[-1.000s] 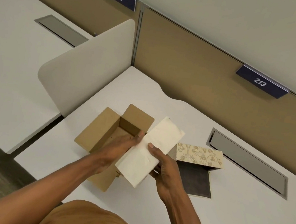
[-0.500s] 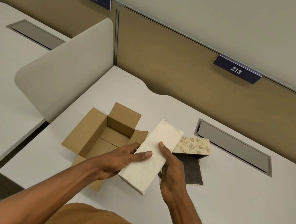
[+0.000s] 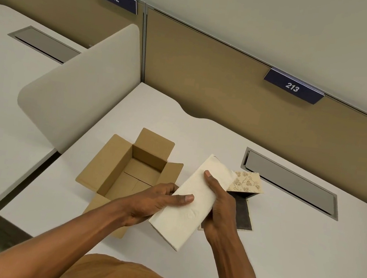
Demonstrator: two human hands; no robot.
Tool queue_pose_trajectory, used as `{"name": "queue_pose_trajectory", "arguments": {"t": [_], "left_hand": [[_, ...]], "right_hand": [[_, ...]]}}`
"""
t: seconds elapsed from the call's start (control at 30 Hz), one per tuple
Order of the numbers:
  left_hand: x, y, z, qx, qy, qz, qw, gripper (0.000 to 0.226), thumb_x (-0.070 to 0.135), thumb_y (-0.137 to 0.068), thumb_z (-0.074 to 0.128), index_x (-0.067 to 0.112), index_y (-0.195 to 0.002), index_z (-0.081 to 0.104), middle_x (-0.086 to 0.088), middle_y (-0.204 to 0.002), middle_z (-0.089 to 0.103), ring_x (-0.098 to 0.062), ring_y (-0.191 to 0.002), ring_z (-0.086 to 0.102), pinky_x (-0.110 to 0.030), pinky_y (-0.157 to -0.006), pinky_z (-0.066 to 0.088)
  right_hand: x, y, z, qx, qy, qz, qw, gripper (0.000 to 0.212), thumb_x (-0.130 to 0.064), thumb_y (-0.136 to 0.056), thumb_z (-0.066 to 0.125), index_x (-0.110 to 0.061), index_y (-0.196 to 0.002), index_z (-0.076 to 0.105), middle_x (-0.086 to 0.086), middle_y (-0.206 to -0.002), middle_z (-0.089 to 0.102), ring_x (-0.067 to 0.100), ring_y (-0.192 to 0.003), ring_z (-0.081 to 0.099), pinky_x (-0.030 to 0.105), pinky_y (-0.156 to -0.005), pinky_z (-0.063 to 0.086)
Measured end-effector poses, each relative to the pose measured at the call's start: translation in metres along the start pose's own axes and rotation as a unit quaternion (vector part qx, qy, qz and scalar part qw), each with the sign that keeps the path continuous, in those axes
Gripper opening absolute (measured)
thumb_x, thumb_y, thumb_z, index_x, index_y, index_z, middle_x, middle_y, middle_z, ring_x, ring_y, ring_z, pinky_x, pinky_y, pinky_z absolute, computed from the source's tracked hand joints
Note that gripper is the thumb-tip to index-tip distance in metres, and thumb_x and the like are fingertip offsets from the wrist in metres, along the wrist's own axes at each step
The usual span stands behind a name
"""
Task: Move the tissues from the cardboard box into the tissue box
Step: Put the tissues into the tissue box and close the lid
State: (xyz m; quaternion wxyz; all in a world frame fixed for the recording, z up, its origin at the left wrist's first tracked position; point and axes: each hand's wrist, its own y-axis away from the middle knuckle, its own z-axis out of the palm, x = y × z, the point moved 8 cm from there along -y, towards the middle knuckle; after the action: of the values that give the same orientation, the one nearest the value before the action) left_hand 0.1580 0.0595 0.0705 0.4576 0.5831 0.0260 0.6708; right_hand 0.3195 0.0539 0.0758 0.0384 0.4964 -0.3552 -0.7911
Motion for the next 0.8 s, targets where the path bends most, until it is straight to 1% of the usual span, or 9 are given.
{"name": "queue_pose_trajectory", "arguments": {"t": [0.07,0.17,0.23,0.3,0.37,0.5,0.6,0.7,0.8], "left_hand": [[-0.001,-0.001,0.002,-0.009,-0.019,-0.011,1.0,0.071,0.054,-0.086,0.08,0.009,-0.139,0.064,-0.01,-0.129,0.08,-0.031,-0.121,0.076,-0.048,-0.111,0.059],[-0.003,-0.004,0.004,-0.012,-0.04,-0.025,0.999,0.07,0.06,-0.084,0.079,0.012,-0.135,0.071,-0.007,-0.127,0.081,-0.03,-0.122,0.076,-0.049,-0.116,0.056],[-0.004,-0.004,0.005,-0.008,-0.031,-0.029,0.999,0.069,0.06,-0.084,0.079,0.013,-0.134,0.071,-0.008,-0.127,0.081,-0.028,-0.119,0.077,-0.045,-0.111,0.058],[-0.003,-0.004,0.008,-0.004,-0.008,-0.026,1.0,0.067,0.057,-0.086,0.079,0.012,-0.134,0.071,-0.01,-0.128,0.081,-0.028,-0.116,0.077,-0.04,-0.103,0.059],[0.0,-0.003,0.01,0.003,-0.005,-0.015,1.0,0.063,0.053,-0.088,0.083,0.014,-0.136,0.07,-0.01,-0.129,0.08,-0.03,-0.119,0.076,-0.037,-0.099,0.059],[0.004,-0.003,0.014,0.012,-0.004,-0.001,1.0,0.049,0.045,-0.095,0.077,0.015,-0.134,0.072,-0.01,-0.129,0.08,-0.02,-0.108,0.077,-0.031,-0.092,0.06],[0.006,-0.003,0.016,0.013,-0.003,-0.003,1.0,0.043,0.045,-0.097,0.074,0.018,-0.132,0.074,-0.008,-0.126,0.081,-0.016,-0.104,0.077,-0.026,-0.086,0.059],[0.007,-0.003,0.018,-0.008,-0.016,-0.008,1.0,0.049,0.049,-0.09,0.075,0.021,-0.13,0.072,0.0,-0.116,0.083,-0.013,-0.101,0.077,-0.025,-0.085,0.059],[0.004,-0.005,0.018,-0.026,-0.029,-0.021,0.999,0.061,0.05,-0.086,0.077,0.018,-0.137,0.068,-0.007,-0.129,0.08,-0.017,-0.109,0.075,-0.029,-0.093,0.059]], "right_hand": [[0.0,0.0,0.001,0.002,-0.029,0.013,0.999,0.034,-0.024,-0.078,0.092,-0.015,-0.108,0.078,0.015,-0.107,0.084,0.041,-0.104,0.079,0.073,-0.1,0.057],[-0.003,-0.002,0.002,0.005,-0.052,0.016,0.998,0.037,-0.025,-0.078,0.092,-0.015,-0.11,0.077,0.02,-0.117,0.081,0.043,-0.105,0.077,0.074,-0.1,0.057],[-0.003,-0.005,0.002,0.008,-0.06,0.019,0.998,0.039,-0.028,-0.078,0.093,-0.017,-0.112,0.077,0.02,-0.121,0.08,0.045,-0.111,0.076,0.074,-0.1,0.056],[-0.004,-0.008,0.001,0.007,-0.066,0.024,0.997,0.047,-0.031,-0.074,0.095,-0.016,-0.115,0.079,0.019,-0.124,0.08,0.045,-0.116,0.076,0.074,-0.102,0.055],[-0.008,-0.011,-0.001,0.009,-0.067,0.021,0.997,0.05,-0.033,-0.075,0.095,-0.015,-0.119,0.079,0.018,-0.126,0.08,0.045,-0.118,0.075,0.071,-0.104,0.055],[-0.011,-0.015,-0.004,0.006,-0.064,0.015,0.998,0.047,-0.035,-0.083,0.09,-0.015,-0.124,0.076,0.017,-0.125,0.081,0.043,-0.119,0.076,0.069,-0.106,0.056],[-0.008,-0.014,-0.006,0.007,-0.053,0.004,0.999,0.037,-0.028,-0.085,0.089,-0.017,-0.118,0.077,0.014,-0.12,0.082,0.041,-0.118,0.076,0.068,-0.104,0.057],[-0.01,-0.015,-0.011,0.015,-0.052,0.0,0.999,0.033,-0.019,-0.084,0.09,-0.016,-0.114,0.078,0.015,-0.119,0.083,0.041,-0.117,0.076,0.067,-0.104,0.057],[-0.017,-0.02,-0.017,0.022,-0.053,0.004,0.998,0.037,-0.017,-0.083,0.09,-0.014,-0.117,0.075,0.017,-0.123,0.081,0.04,-0.116,0.077,0.064,-0.104,0.059]]}}
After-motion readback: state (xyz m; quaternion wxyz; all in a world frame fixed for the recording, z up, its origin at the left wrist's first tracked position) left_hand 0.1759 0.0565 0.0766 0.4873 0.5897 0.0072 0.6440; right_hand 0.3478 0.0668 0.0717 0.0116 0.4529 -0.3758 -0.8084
